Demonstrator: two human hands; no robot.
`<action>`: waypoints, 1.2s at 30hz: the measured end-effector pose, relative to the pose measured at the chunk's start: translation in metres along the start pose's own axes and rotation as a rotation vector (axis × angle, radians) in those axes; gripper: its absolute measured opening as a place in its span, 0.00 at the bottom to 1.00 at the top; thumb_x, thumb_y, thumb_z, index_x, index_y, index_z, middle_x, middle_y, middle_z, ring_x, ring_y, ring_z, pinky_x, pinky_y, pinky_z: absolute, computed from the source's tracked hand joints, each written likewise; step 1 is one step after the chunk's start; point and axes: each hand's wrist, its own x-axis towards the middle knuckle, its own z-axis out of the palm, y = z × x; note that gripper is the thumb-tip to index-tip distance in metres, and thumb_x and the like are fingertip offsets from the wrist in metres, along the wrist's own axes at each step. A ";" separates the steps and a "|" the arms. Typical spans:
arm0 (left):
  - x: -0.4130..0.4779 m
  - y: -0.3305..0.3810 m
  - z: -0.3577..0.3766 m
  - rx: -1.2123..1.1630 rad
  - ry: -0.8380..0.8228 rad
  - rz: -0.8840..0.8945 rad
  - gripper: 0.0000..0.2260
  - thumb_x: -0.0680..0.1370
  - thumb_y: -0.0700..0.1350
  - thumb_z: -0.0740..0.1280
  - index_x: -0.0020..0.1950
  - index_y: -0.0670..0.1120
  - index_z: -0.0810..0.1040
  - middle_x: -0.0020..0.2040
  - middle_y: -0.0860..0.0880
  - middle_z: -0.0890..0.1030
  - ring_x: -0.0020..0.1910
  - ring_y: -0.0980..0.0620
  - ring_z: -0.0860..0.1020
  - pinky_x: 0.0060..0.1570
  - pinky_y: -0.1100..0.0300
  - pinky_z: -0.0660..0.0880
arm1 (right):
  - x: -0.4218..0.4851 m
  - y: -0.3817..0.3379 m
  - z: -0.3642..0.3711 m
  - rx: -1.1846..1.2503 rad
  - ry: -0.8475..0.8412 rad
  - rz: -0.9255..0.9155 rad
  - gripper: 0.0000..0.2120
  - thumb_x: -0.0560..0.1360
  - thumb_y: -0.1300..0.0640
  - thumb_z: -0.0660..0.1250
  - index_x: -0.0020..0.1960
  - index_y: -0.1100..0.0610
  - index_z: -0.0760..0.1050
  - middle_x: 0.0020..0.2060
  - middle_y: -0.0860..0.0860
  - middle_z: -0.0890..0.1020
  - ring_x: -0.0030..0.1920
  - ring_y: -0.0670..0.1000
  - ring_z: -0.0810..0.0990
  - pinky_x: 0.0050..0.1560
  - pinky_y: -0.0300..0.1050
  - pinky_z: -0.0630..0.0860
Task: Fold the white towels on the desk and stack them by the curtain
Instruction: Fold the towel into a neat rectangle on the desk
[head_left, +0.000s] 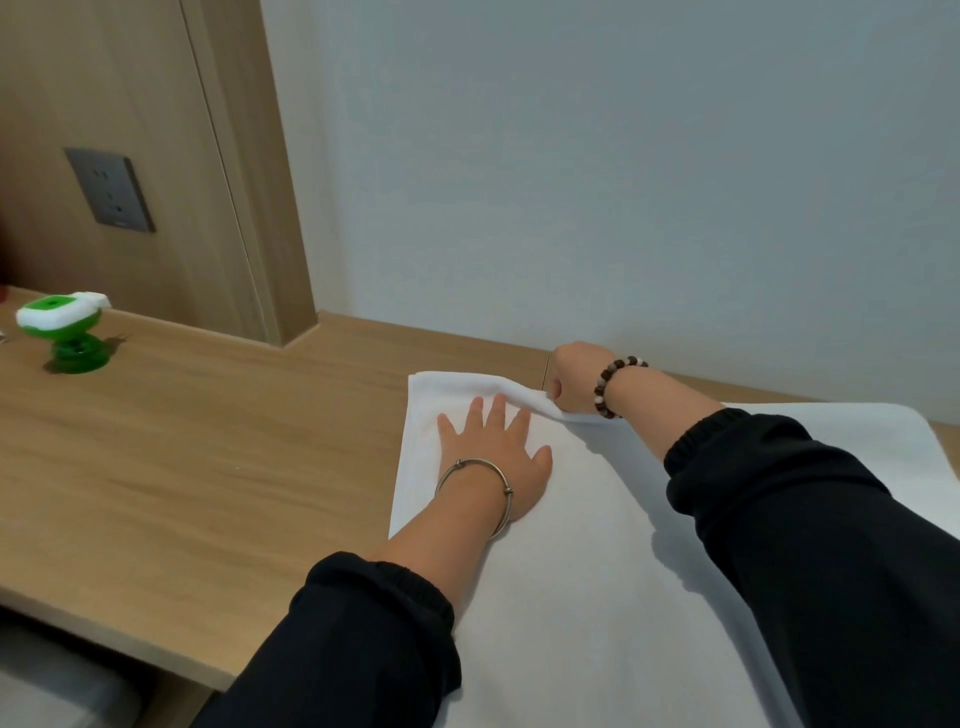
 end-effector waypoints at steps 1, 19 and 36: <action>0.000 0.000 0.000 -0.001 0.000 0.002 0.28 0.79 0.61 0.44 0.78 0.55 0.45 0.79 0.51 0.43 0.77 0.48 0.41 0.71 0.37 0.40 | -0.001 -0.001 -0.001 -0.023 -0.006 -0.014 0.17 0.74 0.60 0.60 0.28 0.56 0.62 0.24 0.51 0.65 0.27 0.53 0.63 0.28 0.40 0.61; -0.001 0.000 -0.001 -0.010 0.001 0.003 0.28 0.79 0.61 0.44 0.78 0.54 0.47 0.79 0.50 0.44 0.77 0.47 0.42 0.71 0.37 0.41 | 0.013 0.001 -0.008 -0.104 -0.108 -0.073 0.15 0.75 0.56 0.62 0.30 0.56 0.69 0.27 0.51 0.70 0.27 0.51 0.67 0.28 0.40 0.65; 0.002 -0.001 0.001 -0.021 0.007 0.014 0.28 0.79 0.61 0.45 0.78 0.55 0.48 0.79 0.51 0.44 0.77 0.47 0.41 0.71 0.37 0.40 | 0.030 0.034 0.012 0.101 0.184 0.071 0.07 0.76 0.57 0.64 0.45 0.60 0.77 0.41 0.54 0.80 0.41 0.54 0.78 0.39 0.43 0.73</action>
